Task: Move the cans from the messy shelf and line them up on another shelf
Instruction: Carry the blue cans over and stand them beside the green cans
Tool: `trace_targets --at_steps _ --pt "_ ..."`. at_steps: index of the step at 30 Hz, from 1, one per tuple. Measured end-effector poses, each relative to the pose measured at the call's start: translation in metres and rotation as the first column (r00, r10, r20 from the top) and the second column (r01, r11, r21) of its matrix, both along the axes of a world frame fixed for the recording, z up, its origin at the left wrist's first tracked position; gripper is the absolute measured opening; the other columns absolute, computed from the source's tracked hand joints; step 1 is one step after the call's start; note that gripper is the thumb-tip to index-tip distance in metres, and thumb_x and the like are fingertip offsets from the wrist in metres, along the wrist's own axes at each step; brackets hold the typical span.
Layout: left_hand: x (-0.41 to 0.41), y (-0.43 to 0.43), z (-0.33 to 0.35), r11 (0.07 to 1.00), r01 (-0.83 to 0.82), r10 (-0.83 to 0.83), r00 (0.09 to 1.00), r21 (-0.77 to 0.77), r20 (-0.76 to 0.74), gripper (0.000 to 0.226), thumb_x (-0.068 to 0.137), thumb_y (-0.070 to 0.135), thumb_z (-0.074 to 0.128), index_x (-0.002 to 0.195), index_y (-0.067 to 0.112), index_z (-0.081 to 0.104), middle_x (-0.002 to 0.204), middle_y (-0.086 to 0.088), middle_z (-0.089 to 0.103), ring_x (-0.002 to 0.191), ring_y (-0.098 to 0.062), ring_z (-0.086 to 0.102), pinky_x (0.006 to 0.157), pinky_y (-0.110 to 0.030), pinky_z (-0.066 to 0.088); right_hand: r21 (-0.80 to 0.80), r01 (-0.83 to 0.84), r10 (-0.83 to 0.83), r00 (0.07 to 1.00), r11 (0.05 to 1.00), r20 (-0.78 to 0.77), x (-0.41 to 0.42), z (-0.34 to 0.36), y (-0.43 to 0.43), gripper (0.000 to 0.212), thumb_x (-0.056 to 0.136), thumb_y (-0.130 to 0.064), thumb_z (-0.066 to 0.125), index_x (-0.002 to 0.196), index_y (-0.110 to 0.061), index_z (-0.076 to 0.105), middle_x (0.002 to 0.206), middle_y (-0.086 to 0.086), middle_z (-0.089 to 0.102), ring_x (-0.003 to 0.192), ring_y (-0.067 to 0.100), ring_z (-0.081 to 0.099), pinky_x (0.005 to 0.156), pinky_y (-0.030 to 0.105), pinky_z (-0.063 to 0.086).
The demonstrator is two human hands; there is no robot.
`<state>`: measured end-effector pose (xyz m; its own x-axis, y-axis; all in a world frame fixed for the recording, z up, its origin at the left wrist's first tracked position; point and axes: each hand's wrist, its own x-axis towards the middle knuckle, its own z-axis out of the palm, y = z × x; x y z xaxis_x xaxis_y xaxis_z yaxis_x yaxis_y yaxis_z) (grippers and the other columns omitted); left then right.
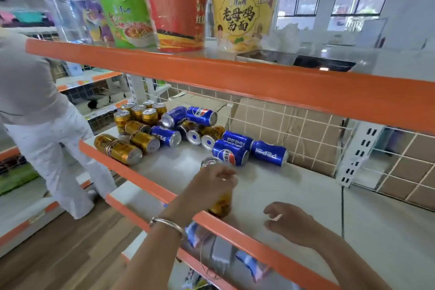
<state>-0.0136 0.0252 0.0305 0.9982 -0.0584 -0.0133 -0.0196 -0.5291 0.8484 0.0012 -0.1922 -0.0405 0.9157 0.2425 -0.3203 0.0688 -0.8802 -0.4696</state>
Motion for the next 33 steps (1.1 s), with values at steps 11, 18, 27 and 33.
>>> trace_targets --at_steps 11,18,27,33 --pt "0.074 0.006 0.007 0.996 -0.009 0.004 0.998 0.092 0.06 0.02 0.084 0.015 0.062 0.103 0.02 0.063 0.095 0.007 0.063 0.089 -0.015 0.064 0.068 -0.016 0.049 0.009 0.059 -0.059 0.998 0.998 -0.002 0.063 0.0 0.002 0.032 0.085 -0.041 0.06 0.116 -0.036 0.054 0.126 -0.009 0.05 0.114 0.012 0.052 0.103 0.042 0.04" --pt "0.136 0.027 0.007 0.888 0.216 -0.235 0.972 0.405 -0.004 0.035 0.087 0.013 0.061 0.121 0.007 0.057 0.123 -0.008 0.06 0.109 -0.021 0.058 0.089 -0.024 0.046 -0.177 0.236 -0.188 0.949 0.955 0.254 0.112 0.01 0.021 0.057 0.087 -0.035 0.057 0.139 -0.026 0.035 0.143 -0.003 0.035 0.13 0.021 0.036 0.102 0.041 0.037" --pt "0.202 0.037 -0.005 0.645 0.421 -0.448 0.885 0.638 -0.131 0.043 0.086 0.031 0.062 0.127 0.021 0.054 0.119 -0.003 0.059 0.088 -0.013 0.055 0.081 -0.021 0.048 -0.293 0.356 -0.236 0.896 0.887 0.376 0.17 -0.014 0.042 0.082 0.083 -0.032 0.053 0.151 -0.02 0.008 0.158 -0.001 0.009 0.145 0.022 0.009 0.115 0.053 0.017" --pt "0.228 0.018 -0.02 0.55 0.567 -0.512 0.809 0.613 -0.288 0.054 0.081 0.028 0.066 0.13 0.021 0.046 0.131 -0.001 0.052 0.111 -0.021 0.053 0.091 -0.029 0.044 -0.485 0.416 -0.209 0.881 0.769 0.425 0.162 0.009 0.06 0.047 0.084 -0.038 0.058 0.124 -0.017 0.048 0.121 0.002 0.055 0.112 0.023 0.052 0.088 0.035 0.036"
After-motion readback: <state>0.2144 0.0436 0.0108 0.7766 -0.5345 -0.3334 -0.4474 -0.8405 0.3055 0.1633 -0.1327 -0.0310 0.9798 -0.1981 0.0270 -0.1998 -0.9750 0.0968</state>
